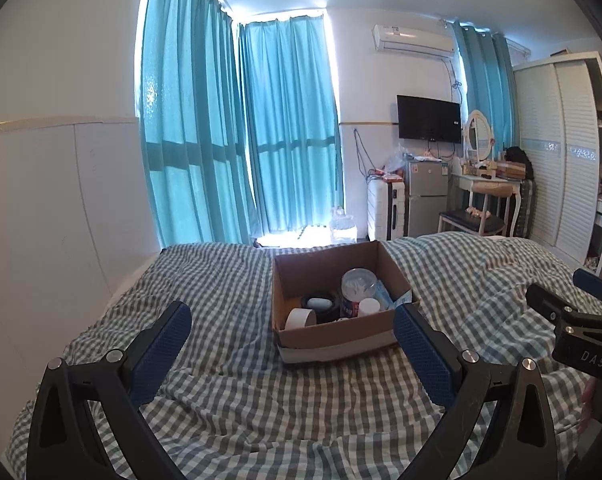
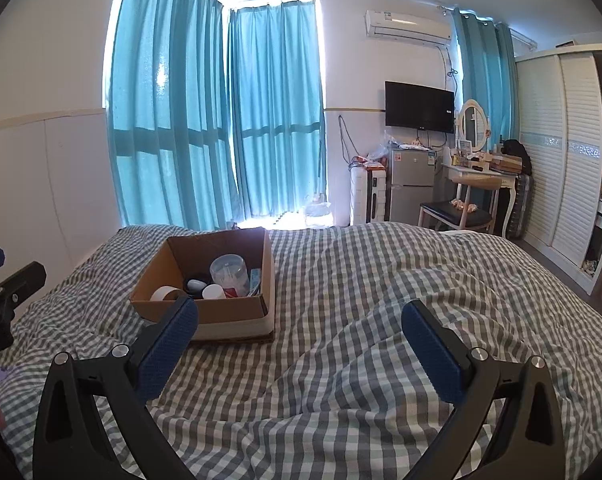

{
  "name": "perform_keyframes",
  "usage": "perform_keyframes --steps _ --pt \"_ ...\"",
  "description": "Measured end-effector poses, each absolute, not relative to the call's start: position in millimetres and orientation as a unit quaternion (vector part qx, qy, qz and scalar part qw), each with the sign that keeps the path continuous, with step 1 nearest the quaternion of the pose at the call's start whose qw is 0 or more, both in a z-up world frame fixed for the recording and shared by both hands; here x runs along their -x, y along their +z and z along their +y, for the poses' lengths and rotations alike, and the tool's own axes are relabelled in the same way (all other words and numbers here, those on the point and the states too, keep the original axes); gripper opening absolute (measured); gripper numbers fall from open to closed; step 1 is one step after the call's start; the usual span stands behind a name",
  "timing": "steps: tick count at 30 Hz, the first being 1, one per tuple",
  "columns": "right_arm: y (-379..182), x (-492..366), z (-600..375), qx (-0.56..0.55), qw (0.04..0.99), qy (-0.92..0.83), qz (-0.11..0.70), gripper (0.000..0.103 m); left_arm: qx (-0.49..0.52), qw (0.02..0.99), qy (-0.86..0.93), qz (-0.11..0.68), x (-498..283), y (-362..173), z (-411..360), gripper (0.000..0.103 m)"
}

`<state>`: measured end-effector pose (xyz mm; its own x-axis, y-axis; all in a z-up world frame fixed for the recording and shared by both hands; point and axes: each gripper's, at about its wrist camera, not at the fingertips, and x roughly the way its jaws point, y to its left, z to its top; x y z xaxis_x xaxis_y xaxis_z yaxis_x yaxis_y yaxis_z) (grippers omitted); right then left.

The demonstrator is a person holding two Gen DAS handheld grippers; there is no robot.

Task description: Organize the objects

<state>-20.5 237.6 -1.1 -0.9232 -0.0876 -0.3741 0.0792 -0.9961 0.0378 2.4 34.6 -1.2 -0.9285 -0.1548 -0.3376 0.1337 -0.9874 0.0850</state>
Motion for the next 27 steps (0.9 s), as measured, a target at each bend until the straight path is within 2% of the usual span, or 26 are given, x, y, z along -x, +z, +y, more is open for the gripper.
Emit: perform_keyframes --steps 27 --pt "-5.9 18.1 228.5 -0.201 0.046 -0.978 0.004 0.102 -0.195 0.06 -0.979 0.0 -7.7 -8.5 29.2 0.103"
